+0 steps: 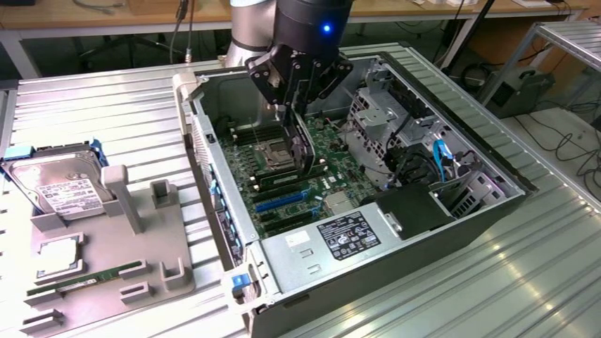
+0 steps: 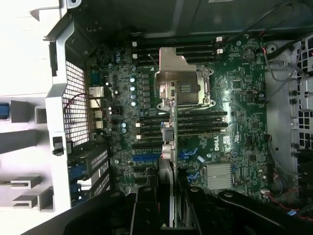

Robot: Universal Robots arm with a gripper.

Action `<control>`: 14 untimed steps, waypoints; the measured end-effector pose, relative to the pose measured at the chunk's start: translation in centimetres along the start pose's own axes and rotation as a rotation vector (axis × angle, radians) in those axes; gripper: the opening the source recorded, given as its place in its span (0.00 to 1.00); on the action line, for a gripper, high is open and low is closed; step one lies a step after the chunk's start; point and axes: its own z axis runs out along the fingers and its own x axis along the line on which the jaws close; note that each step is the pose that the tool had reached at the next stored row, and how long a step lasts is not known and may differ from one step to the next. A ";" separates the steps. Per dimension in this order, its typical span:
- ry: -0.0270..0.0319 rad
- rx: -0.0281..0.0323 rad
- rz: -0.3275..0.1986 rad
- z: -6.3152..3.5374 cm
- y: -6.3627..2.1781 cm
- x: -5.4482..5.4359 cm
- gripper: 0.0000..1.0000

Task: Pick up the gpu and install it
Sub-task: 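Pick up the gpu and move the gpu toward the slot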

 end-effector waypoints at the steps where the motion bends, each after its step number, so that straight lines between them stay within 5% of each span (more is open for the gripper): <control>1: 0.0001 0.0000 0.000 0.05 0.01 -0.1 0.26; 14: 0.0023 0.0002 -0.002 0.50 0.12 -2.1 0.26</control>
